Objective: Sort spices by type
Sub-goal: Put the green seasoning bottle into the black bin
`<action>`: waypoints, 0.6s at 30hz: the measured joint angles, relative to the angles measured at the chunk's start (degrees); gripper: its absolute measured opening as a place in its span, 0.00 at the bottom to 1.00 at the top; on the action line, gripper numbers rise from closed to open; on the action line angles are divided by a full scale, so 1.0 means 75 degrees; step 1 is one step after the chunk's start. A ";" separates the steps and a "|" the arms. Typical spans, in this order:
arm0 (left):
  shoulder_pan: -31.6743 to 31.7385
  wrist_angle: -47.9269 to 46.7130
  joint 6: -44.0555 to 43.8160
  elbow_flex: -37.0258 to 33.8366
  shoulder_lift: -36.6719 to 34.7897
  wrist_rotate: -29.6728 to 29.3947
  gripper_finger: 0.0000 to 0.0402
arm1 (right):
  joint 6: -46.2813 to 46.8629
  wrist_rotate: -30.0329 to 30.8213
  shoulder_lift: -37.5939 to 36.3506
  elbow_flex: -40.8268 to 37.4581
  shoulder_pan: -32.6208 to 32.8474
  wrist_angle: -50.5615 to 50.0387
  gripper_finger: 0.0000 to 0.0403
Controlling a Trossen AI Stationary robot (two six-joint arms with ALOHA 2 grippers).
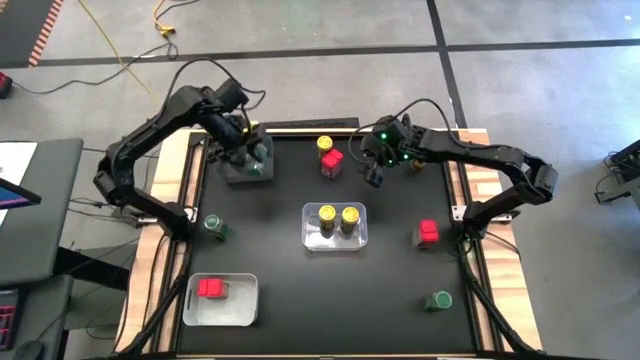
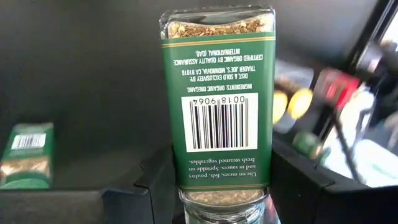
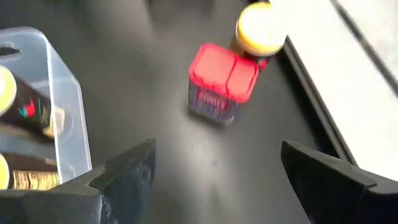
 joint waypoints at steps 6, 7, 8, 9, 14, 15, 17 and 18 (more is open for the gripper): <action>0.0173 -0.0470 0.1474 0.0000 0.0459 0.0822 0.49 | 0.0000 0.0026 0.0000 0.0000 0.0312 0.1013 0.92; 0.0184 -0.0488 0.1691 0.0000 0.0565 0.0871 0.49 | 0.0002 0.0026 0.0000 0.0000 0.0403 0.1221 0.92; 0.0186 -0.0519 0.1924 0.0000 0.0666 0.0921 0.49 | 0.0002 0.0026 0.0000 0.0000 0.0506 0.1417 0.92; 0.0187 -0.0589 0.2169 0.0000 0.0770 0.0989 0.50 | 0.0002 0.0026 0.0000 0.0000 0.0618 0.1641 0.92; 0.0160 -0.1276 0.3354 -0.0003 0.1340 0.1181 0.50 | -0.0994 0.0032 0.0090 0.0232 0.1431 0.2735 0.92; 0.0146 -0.1371 0.3540 -0.0006 0.1433 0.1174 0.50 | -0.1426 0.0029 0.0149 0.0352 0.1646 0.2863 0.92; 0.0121 -0.1371 0.3764 -0.0006 0.1588 0.1176 0.51 | -0.2150 0.0026 0.0377 0.0682 0.2014 0.2929 0.92; 0.0100 -0.1346 0.3814 -0.0006 0.1641 0.1174 0.51 | -0.2354 0.0026 0.0547 0.0926 0.2190 0.2977 0.92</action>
